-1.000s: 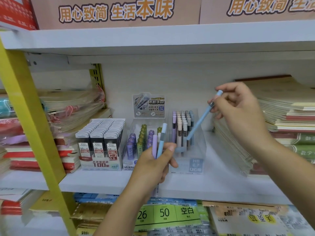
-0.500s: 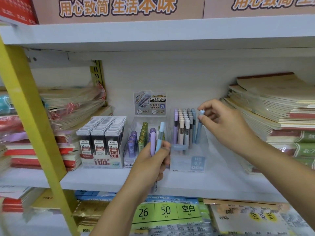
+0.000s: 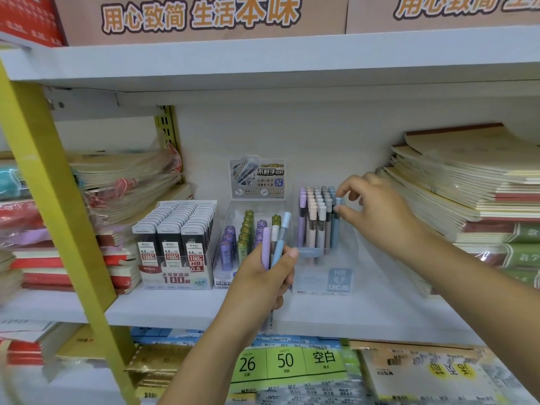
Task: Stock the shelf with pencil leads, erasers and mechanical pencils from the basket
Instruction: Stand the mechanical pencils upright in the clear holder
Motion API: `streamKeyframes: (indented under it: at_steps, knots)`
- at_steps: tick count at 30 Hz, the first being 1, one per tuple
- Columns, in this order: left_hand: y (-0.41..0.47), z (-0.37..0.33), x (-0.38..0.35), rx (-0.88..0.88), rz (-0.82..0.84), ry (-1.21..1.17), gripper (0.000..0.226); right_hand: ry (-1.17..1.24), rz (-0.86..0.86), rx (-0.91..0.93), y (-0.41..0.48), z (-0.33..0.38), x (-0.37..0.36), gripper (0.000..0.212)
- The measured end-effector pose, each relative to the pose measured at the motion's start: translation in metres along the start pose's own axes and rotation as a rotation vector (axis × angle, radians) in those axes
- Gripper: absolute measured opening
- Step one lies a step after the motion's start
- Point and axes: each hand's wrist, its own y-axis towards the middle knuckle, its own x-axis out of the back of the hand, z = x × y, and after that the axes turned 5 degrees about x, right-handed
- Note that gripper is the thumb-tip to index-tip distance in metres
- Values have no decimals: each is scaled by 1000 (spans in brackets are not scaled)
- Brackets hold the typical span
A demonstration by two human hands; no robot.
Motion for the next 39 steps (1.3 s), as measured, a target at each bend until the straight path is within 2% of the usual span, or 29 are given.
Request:
streamKeyframes:
  at_steps: [3,5,9,12,15,17,20,22,25,28,36,39]
  knots:
    - [0,-2,-2,-17,16,3,20,25,-90,-14,-8,6,4,18]
    - [-1,-4,-3,-38,43,28,24,149,-151,24,-17,20,8,8]
    - [-2,-7,-9,-65,96,62,23,643,37,-86,-31,57,11,12]
    - [-3,-7,-12,-76,111,73,21,801,61,-177,-32,65,12,4]
    - [-3,-5,-9,-47,95,66,16,996,2,-300,-30,60,17,6]
    - [-4,-3,-6,-29,84,66,14,1061,-109,-331,-27,54,26,5]
    - [-4,-2,-2,-28,71,70,13,965,-324,-192,-22,41,42,5]
    - [-4,-2,-2,-11,48,46,12,842,-365,-85,-19,33,48,5]
    - [-2,-2,-4,-3,10,-21,12,581,-232,-43,-15,25,44,12]
    - [-4,-2,-6,-33,0,-16,18,377,-46,-49,-19,23,31,4]
    - [-5,-3,-7,-71,-11,91,20,359,2,-41,-28,22,24,4]
    - [-5,-3,-8,-78,-6,110,20,329,1,-34,-25,21,21,10]
